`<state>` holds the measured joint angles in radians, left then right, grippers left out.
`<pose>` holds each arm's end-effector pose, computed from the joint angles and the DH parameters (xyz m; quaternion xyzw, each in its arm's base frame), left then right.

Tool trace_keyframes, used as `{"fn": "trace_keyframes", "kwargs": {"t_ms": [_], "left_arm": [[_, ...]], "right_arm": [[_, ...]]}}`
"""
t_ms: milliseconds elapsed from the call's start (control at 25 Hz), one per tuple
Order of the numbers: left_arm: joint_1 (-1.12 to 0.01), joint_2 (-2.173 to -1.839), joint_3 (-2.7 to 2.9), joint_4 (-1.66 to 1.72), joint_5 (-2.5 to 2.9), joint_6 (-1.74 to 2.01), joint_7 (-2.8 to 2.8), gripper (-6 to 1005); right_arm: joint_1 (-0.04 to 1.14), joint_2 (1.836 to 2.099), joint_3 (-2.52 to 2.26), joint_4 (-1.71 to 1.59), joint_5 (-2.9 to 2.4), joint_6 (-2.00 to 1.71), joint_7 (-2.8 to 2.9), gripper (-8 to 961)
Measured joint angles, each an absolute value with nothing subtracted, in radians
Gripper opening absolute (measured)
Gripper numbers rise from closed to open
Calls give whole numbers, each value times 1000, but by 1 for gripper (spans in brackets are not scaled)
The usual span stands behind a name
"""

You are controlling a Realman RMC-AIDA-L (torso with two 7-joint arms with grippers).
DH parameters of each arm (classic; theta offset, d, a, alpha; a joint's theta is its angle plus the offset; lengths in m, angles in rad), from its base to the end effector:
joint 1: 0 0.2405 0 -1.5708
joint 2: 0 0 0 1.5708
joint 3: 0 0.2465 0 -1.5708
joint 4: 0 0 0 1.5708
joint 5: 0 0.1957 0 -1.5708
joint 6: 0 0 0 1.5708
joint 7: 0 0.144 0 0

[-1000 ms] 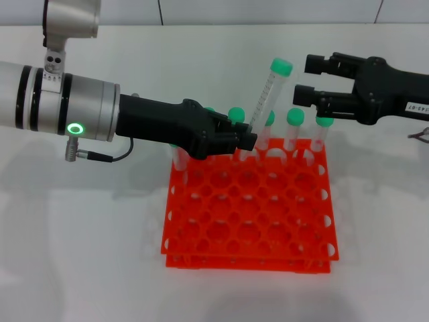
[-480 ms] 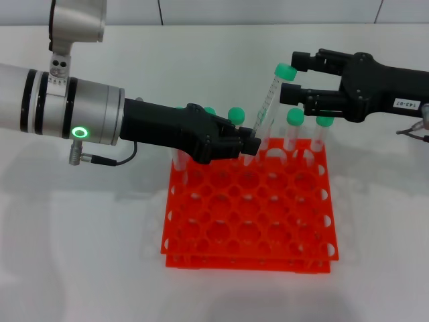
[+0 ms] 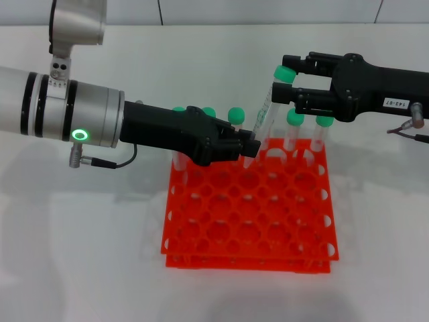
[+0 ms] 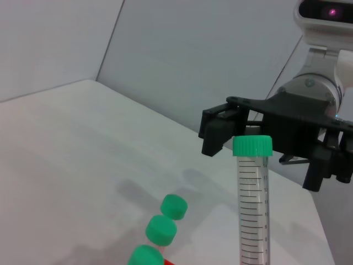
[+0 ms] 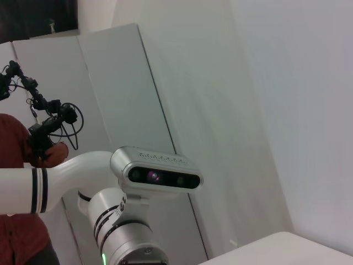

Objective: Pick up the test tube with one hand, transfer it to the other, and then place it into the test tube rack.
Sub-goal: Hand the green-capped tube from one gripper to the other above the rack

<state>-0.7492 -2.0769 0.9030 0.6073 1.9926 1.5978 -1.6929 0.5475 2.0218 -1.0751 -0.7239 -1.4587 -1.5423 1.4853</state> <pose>-0.1691 0.3338 -0.0288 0.9504 0.2373 0.1981 0.0342 0.1735 0.3342 0.0210 -0.9135 0.1588 0.3651 0.0836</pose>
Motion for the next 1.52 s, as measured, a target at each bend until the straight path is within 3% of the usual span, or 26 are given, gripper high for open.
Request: {"fn": "trace_keyframes", "kwargs": {"t_ms": [760,960,1520], "left_arm": [[-756,-2077,916,605,1992,1592,-1694,179],[-756,-2077,916,604,1993,1592,-1694,179],[-756,-2077,930,604,1991,1592,-1694,195]], "right_arm": [[562,2018,-1077,-690,-1461,-1530,1485,434],[565,2017,-1077,-690,-1460,-1530,1486,290],[570,2017,-1080,-689,-1466,-1527,1488,287]]}}
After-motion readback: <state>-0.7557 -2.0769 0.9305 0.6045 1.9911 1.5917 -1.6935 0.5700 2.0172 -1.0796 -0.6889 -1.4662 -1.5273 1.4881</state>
